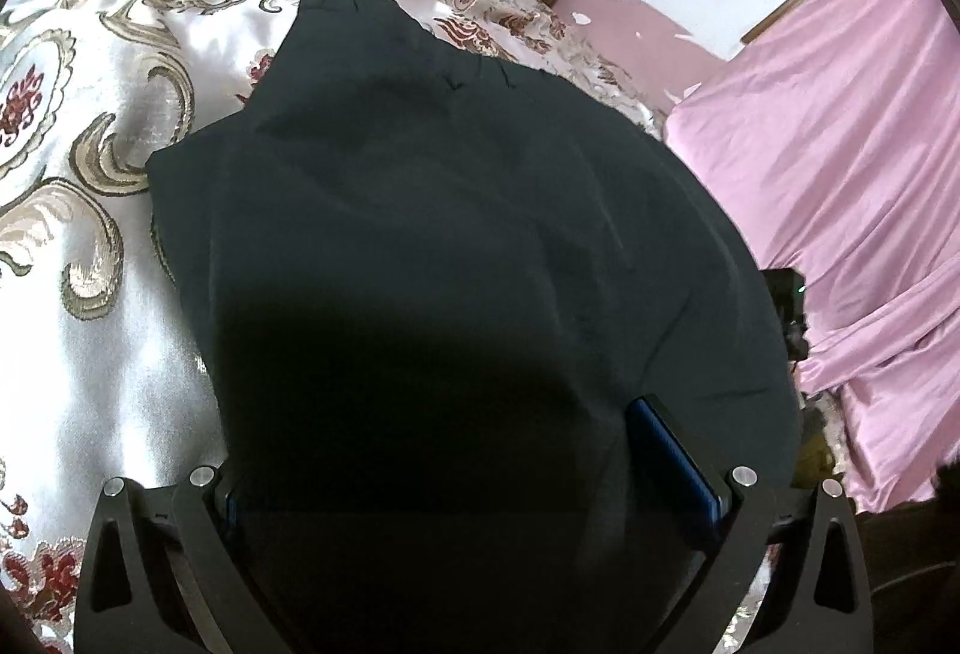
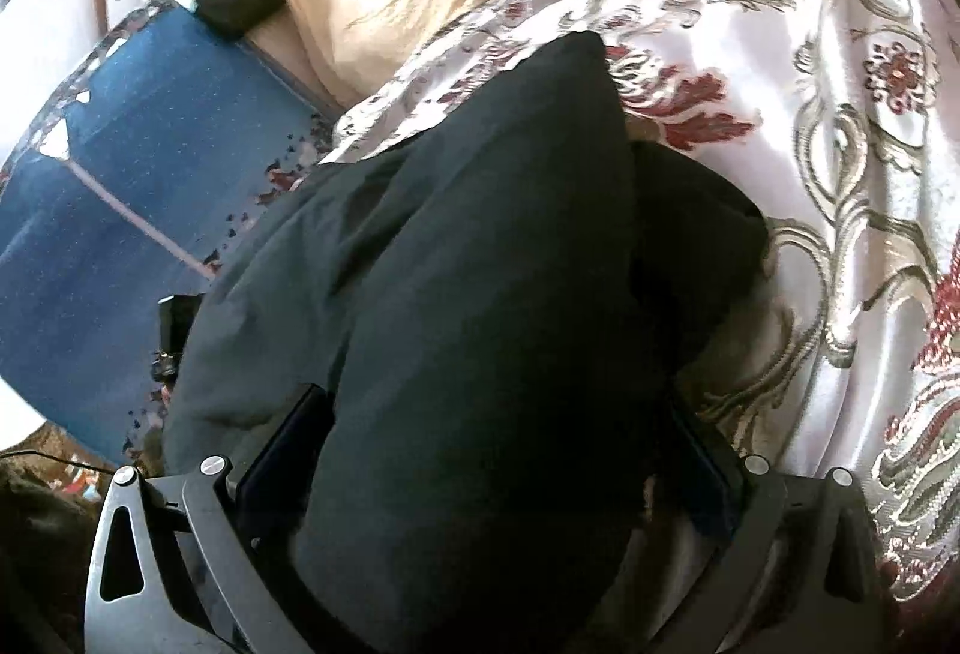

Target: Fold large clothes

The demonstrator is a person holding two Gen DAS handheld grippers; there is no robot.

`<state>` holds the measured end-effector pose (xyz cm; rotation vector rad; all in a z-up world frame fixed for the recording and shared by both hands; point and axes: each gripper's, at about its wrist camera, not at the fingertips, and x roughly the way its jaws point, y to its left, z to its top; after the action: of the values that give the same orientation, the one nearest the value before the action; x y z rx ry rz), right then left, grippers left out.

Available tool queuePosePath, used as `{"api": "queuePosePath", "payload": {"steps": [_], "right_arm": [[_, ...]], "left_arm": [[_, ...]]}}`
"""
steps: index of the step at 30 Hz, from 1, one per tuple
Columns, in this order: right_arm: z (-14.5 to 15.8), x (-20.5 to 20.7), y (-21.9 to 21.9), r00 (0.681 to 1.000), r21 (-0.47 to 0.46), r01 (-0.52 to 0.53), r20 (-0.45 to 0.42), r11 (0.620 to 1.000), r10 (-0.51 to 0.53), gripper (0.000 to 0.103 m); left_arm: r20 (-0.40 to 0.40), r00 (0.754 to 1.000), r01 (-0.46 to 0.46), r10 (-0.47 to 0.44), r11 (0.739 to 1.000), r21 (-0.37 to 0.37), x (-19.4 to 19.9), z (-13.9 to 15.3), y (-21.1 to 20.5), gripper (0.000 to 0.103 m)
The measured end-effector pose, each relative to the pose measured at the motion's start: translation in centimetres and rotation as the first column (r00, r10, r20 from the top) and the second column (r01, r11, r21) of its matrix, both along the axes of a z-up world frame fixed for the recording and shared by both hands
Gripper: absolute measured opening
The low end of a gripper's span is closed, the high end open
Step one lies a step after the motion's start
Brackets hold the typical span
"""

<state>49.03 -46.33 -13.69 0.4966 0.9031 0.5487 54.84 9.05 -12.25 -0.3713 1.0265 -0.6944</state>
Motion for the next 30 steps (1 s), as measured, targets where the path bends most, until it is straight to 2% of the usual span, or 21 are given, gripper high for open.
{"api": "queuePosePath", "payload": {"steps": [2, 7, 11, 14, 20, 23, 24, 25, 30], "right_arm": [[-0.1, 0.1, 0.2, 1.0, -0.016, -0.004, 0.003, 1.0, 0.004, 0.102], [-0.3, 0.3, 0.2, 1.0, 0.011, -0.018, 0.017, 1.0, 0.018, 0.102], [-0.2, 0.7, 0.9, 1.0, -0.023, -0.024, -0.001, 0.999, 0.024, 0.102], [0.1, 1.0, 1.1, 0.999, -0.052, 0.002, -0.041, 0.999, -0.004, 0.102], [1.1, 1.2, 2.8, 0.99, -0.159, 0.051, -0.121, 0.986, -0.071, 0.101], [1.7, 1.1, 3.8, 0.986, -0.202, 0.057, -0.143, 0.978, -0.088, 0.094], [2.1, 0.9, 4.2, 0.985, -0.213, 0.06, -0.146, 0.975, -0.093, 0.088], [2.4, 0.6, 4.5, 0.985, -0.22, 0.063, -0.143, 0.974, -0.096, 0.081], [4.2, -0.7, 6.2, 0.986, -0.271, 0.092, -0.107, 0.958, -0.125, 0.066]], "left_arm": [[-0.01, 1.0, 0.006, -0.007, 1.0, -0.022, 0.2, -0.2, 0.3, 0.103], [-0.04, 0.999, 0.0, -0.001, 0.999, -0.034, 0.9, -0.2, 0.1, 0.103], [-0.042, 0.999, -0.02, 0.021, 1.0, 0.017, 0.4, -0.1, -0.8, 0.102], [-0.04, 0.999, -0.028, 0.031, 0.998, 0.06, 0.2, 0.3, -1.1, 0.096], [-0.016, 0.999, -0.047, 0.048, 0.996, 0.08, -0.2, 1.4, -1.2, 0.078], [0.023, 0.999, -0.047, 0.044, 0.992, 0.115, -0.4, 2.1, -1.4, 0.07], [0.032, 0.999, -0.047, 0.043, 0.991, 0.125, -0.5, 2.3, -1.6, 0.068], [0.045, 0.998, -0.049, 0.043, 0.989, 0.138, -0.6, 2.6, -1.8, 0.065], [0.089, 0.994, -0.077, 0.061, 0.98, 0.182, -0.8, 4.1, -2.6, 0.048]]}}
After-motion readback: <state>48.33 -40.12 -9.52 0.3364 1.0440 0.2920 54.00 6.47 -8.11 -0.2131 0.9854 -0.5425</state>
